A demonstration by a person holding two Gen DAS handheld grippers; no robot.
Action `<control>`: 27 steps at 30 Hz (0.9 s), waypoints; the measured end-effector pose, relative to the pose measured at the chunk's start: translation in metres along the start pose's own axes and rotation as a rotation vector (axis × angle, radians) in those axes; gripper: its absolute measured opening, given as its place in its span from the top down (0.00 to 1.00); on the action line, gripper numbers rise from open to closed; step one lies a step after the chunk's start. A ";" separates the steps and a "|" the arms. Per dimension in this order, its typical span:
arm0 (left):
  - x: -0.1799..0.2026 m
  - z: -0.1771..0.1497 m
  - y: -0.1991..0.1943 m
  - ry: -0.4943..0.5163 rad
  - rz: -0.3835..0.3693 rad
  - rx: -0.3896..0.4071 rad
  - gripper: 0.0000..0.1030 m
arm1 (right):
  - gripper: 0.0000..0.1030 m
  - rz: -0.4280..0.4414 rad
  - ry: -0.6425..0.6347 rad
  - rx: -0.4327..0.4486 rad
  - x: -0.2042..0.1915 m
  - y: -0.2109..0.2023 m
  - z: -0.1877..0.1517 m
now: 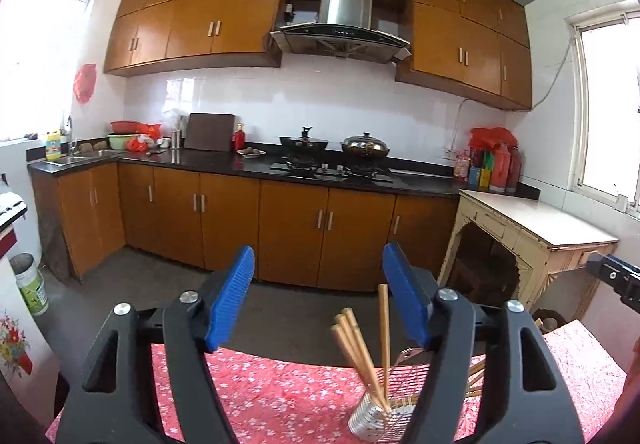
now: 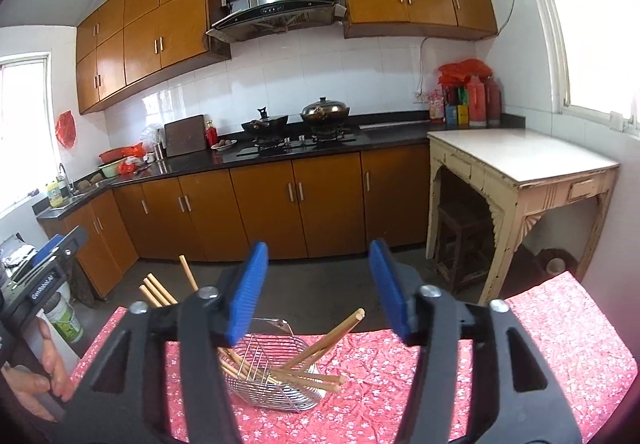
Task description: Organize utensils
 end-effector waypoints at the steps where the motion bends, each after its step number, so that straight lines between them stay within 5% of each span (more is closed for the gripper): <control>1: -0.003 0.000 -0.002 -0.001 0.006 0.001 0.31 | 0.31 0.000 -0.004 0.010 -0.002 -0.004 0.000; 6: -0.017 -0.005 -0.015 -0.005 0.023 0.012 0.11 | 0.04 -0.023 -0.023 0.064 -0.010 -0.024 -0.003; 9: -0.024 -0.008 -0.024 -0.009 0.012 0.027 0.02 | 0.04 -0.054 -0.031 0.077 -0.011 -0.031 -0.006; 15: -0.027 -0.023 -0.050 0.023 -0.029 0.015 0.02 | 0.04 -0.218 -0.132 0.114 -0.016 -0.051 -0.025; 22: -0.025 -0.070 -0.102 0.121 -0.045 0.036 0.02 | 0.04 -0.175 -0.164 0.243 -0.035 -0.115 -0.088; 27: -0.023 -0.112 -0.131 0.147 -0.071 0.030 0.02 | 0.04 -0.118 -0.134 0.217 -0.039 -0.136 -0.146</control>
Point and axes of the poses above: each gripper's, at about its wrist camera, not at the fingertips, and y roughly the way its jaws point, x to its right, z to its top, the point moved 7 cm from there along y, roughly the way its jaws point, and after that the axes turned 1 degree about y, right-handed, at the moved point
